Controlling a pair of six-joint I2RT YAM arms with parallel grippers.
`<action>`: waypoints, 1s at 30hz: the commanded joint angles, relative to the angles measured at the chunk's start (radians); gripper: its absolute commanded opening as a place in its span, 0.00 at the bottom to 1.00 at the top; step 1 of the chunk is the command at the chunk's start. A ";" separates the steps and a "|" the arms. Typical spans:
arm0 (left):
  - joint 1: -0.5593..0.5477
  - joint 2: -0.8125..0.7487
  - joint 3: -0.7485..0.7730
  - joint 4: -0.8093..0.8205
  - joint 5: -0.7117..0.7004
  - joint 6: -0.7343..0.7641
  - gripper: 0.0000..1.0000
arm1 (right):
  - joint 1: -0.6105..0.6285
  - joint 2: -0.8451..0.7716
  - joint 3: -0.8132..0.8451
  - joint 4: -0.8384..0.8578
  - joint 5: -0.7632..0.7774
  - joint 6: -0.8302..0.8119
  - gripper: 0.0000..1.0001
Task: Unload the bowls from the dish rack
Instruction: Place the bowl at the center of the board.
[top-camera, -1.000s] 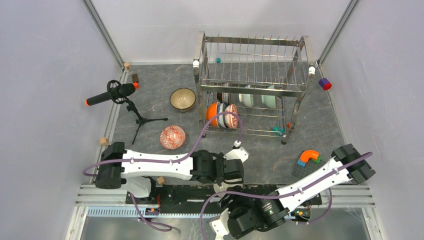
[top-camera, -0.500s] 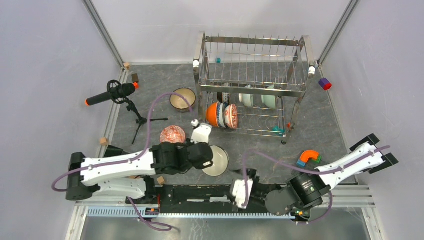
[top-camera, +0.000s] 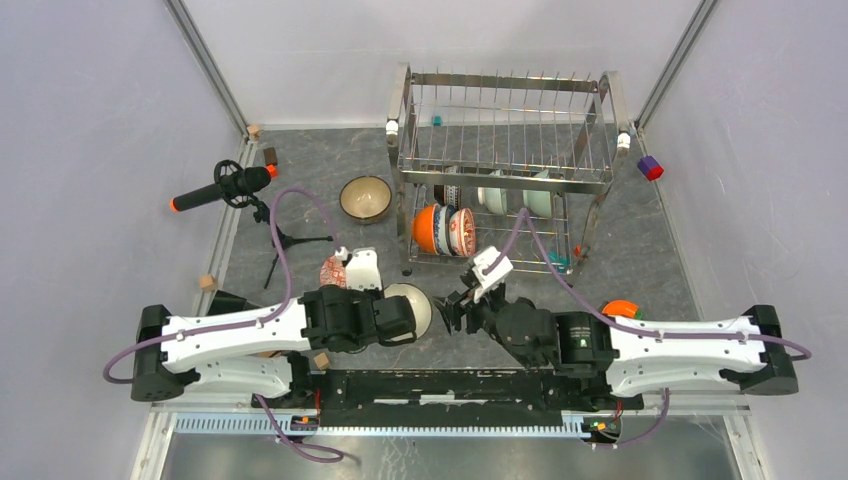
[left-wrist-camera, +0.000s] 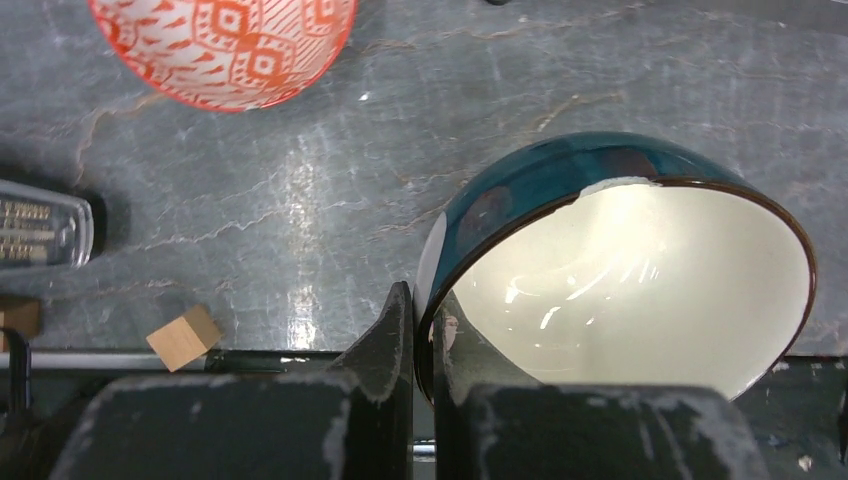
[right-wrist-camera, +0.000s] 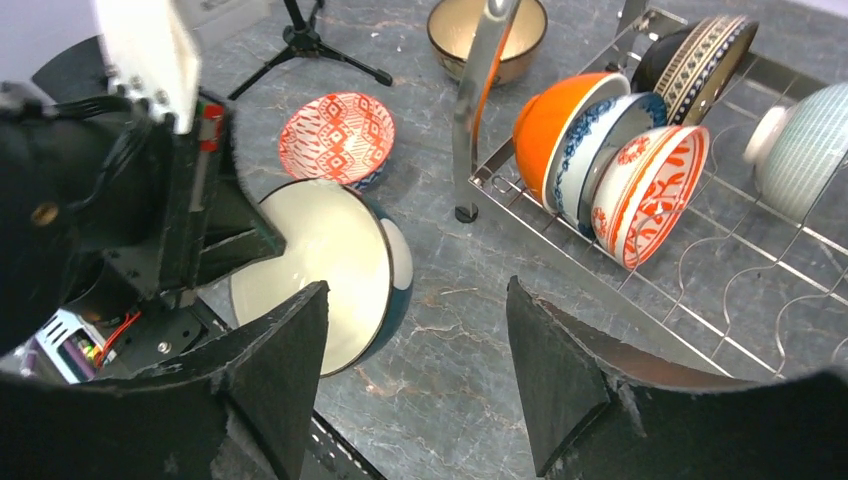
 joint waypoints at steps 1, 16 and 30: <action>-0.001 0.006 0.036 -0.068 -0.068 -0.271 0.02 | -0.084 0.039 -0.027 0.063 -0.115 0.115 0.69; -0.001 -0.031 -0.024 -0.008 -0.013 -0.304 0.02 | -0.186 0.279 0.021 0.099 -0.279 0.129 0.65; -0.001 -0.006 -0.008 -0.007 -0.016 -0.273 0.02 | -0.224 0.412 0.114 0.030 -0.296 0.114 0.41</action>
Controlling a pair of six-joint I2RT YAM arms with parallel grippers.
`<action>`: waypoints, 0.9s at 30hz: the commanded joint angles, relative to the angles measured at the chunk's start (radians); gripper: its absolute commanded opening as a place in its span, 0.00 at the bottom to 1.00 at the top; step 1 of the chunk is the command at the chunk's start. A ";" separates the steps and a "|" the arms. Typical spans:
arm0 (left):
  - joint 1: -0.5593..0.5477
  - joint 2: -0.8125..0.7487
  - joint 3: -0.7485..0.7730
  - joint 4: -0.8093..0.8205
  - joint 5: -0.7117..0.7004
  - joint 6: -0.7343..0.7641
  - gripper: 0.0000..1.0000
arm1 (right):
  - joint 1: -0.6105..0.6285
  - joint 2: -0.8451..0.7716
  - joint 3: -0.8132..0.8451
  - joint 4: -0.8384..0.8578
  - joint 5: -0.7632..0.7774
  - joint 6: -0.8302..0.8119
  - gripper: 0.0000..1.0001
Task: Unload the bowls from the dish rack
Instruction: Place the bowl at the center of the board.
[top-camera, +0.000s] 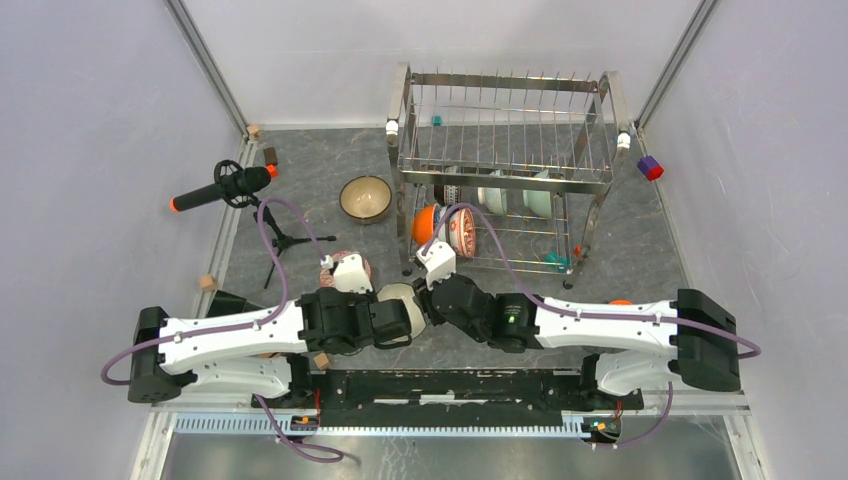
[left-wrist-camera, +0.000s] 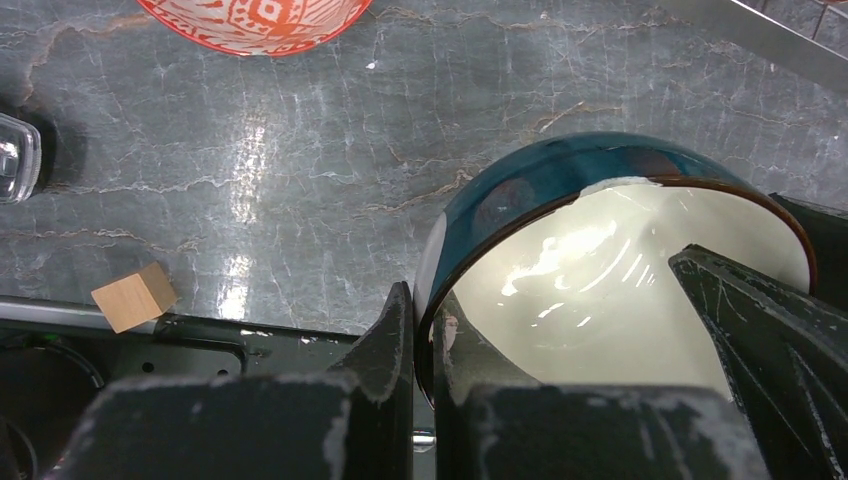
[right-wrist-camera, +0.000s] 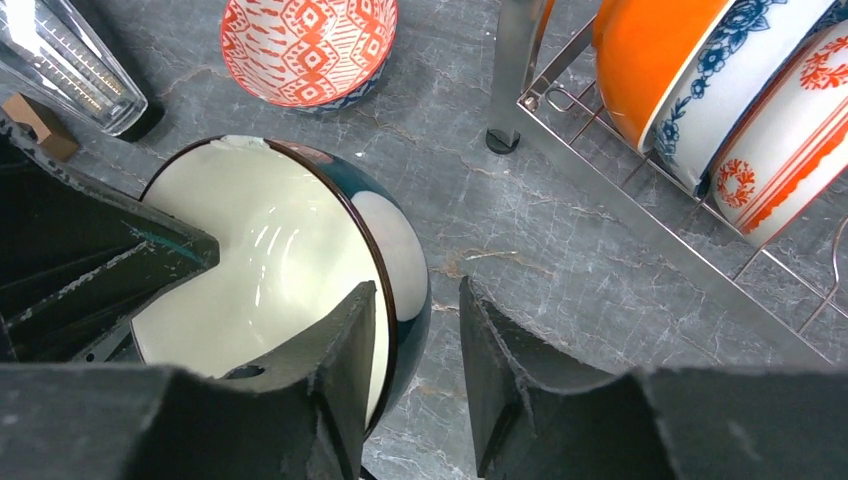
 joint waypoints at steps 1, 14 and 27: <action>-0.001 0.012 0.031 0.042 -0.043 -0.020 0.02 | -0.009 0.036 0.067 -0.034 0.003 -0.007 0.39; -0.013 0.051 0.094 0.069 -0.029 0.085 0.08 | -0.016 0.046 0.061 -0.075 0.003 -0.040 0.00; -0.013 0.031 0.064 0.101 -0.009 0.194 0.46 | -0.016 -0.008 0.031 -0.088 0.022 -0.045 0.00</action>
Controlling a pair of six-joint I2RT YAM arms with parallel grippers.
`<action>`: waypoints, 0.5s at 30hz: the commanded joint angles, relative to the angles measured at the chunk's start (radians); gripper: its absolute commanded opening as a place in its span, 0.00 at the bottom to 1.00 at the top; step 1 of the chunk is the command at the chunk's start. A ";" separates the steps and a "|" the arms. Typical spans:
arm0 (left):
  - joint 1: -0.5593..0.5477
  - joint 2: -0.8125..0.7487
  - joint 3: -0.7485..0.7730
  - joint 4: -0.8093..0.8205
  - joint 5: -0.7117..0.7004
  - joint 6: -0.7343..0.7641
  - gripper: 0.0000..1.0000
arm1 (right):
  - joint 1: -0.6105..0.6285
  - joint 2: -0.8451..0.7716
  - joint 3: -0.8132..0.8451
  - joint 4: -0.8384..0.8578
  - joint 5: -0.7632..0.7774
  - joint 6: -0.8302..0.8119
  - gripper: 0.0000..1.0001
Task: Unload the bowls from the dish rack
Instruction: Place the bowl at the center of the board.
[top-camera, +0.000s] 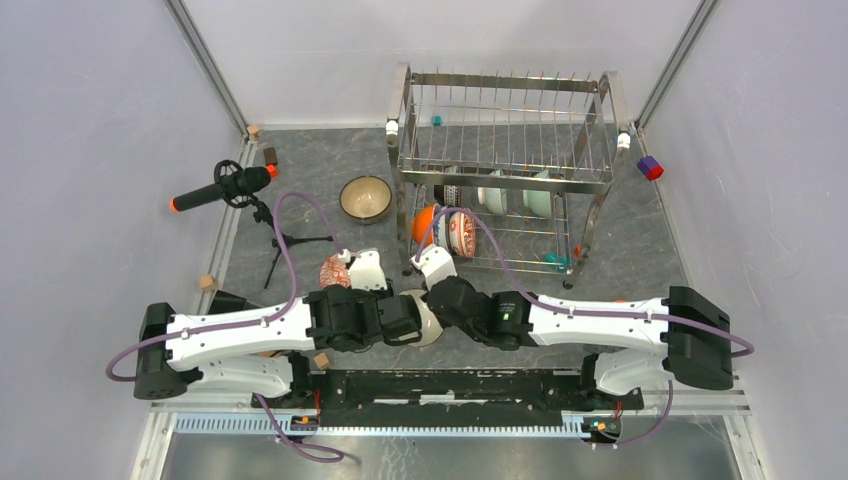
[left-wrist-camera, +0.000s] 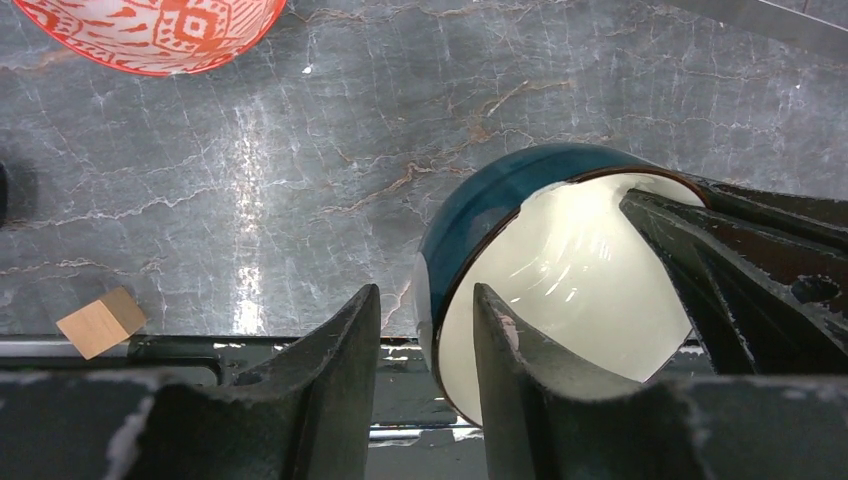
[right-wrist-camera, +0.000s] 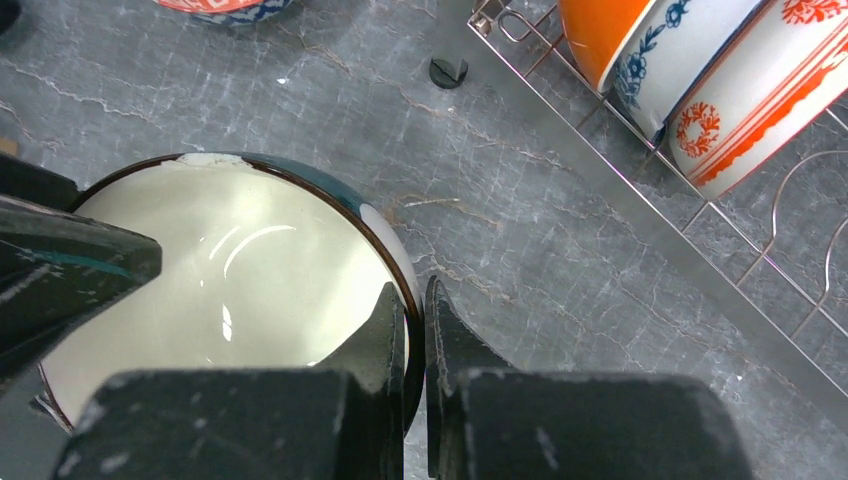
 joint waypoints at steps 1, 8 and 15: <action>-0.006 -0.028 0.018 0.022 -0.026 0.083 0.45 | 0.001 -0.061 0.005 0.051 0.014 -0.002 0.00; -0.006 -0.044 -0.017 0.070 0.029 0.162 0.40 | 0.000 -0.082 -0.006 0.044 0.036 -0.022 0.00; -0.005 -0.038 -0.043 0.134 0.081 0.222 0.33 | 0.002 -0.088 -0.012 0.051 0.031 -0.027 0.00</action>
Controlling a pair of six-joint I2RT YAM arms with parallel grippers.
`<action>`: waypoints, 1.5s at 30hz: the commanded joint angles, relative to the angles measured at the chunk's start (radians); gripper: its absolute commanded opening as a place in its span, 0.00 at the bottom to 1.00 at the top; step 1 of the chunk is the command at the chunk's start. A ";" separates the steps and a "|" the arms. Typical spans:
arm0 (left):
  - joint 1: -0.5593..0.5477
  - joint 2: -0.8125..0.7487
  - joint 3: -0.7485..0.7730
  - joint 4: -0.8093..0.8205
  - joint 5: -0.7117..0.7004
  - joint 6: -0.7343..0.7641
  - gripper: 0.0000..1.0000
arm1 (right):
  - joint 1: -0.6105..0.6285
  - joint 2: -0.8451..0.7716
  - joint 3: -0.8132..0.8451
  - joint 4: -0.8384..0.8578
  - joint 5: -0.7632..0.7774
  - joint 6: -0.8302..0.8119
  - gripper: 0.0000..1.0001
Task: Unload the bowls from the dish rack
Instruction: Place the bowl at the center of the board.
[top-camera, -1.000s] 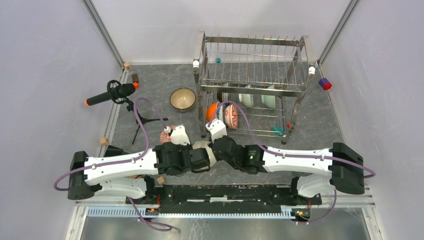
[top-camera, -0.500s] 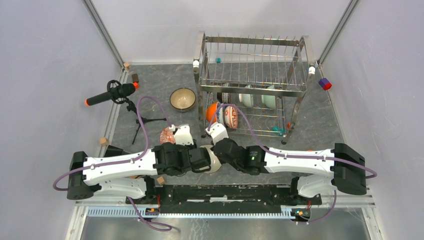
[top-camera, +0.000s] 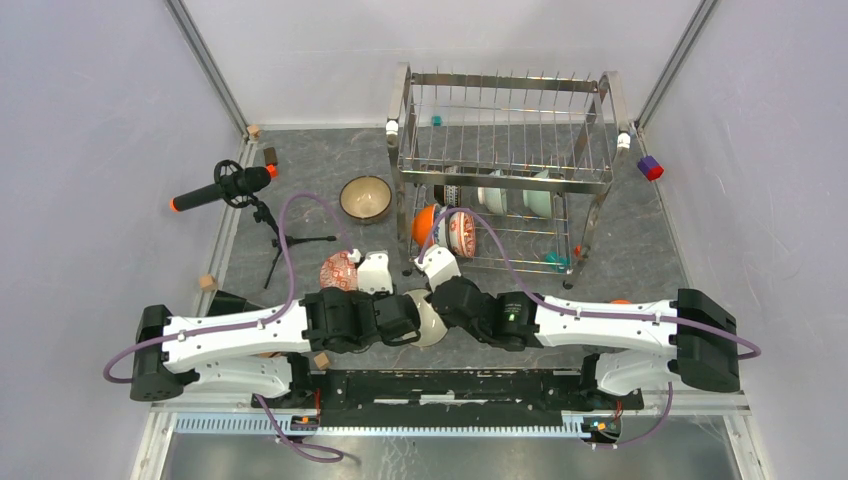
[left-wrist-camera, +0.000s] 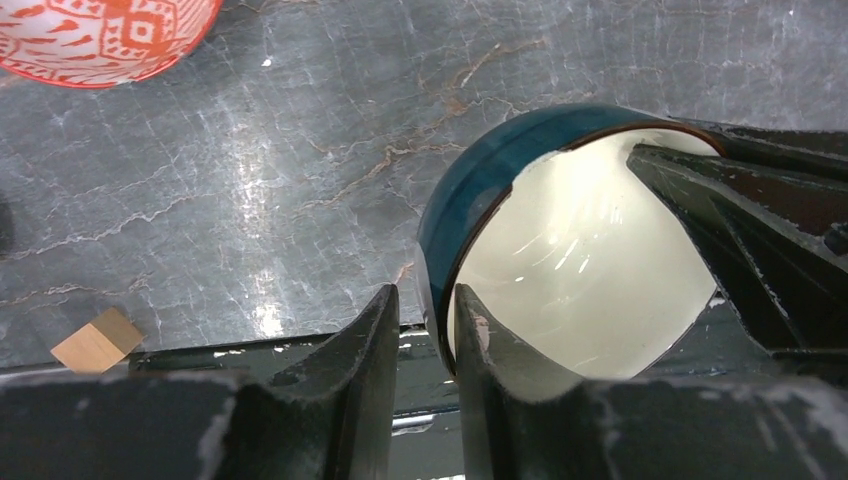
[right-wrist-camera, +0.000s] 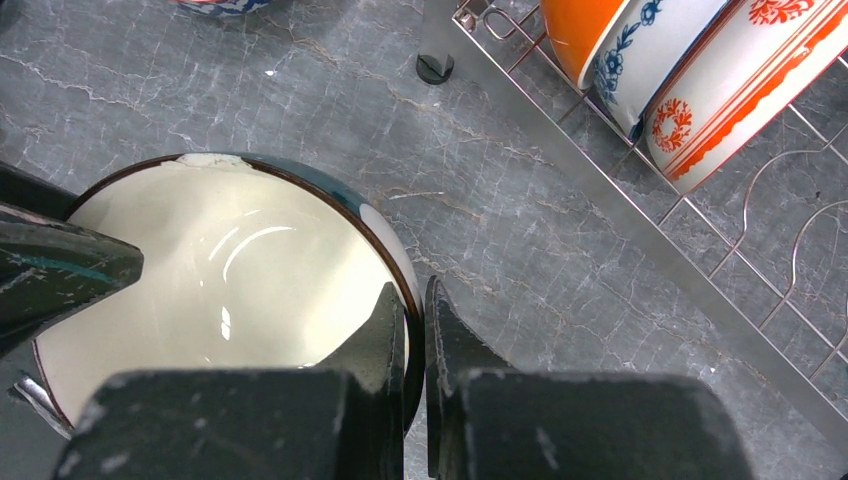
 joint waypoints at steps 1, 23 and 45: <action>-0.006 0.001 -0.012 0.063 0.034 0.082 0.29 | 0.001 -0.050 0.002 0.078 0.021 0.002 0.00; -0.006 -0.099 -0.105 -0.068 -0.033 -0.019 0.02 | 0.001 -0.280 -0.114 -0.019 -0.118 -0.113 0.75; 0.262 -0.146 -0.275 -0.098 0.026 -0.136 0.02 | 0.000 -0.529 -0.520 0.219 0.006 0.045 0.79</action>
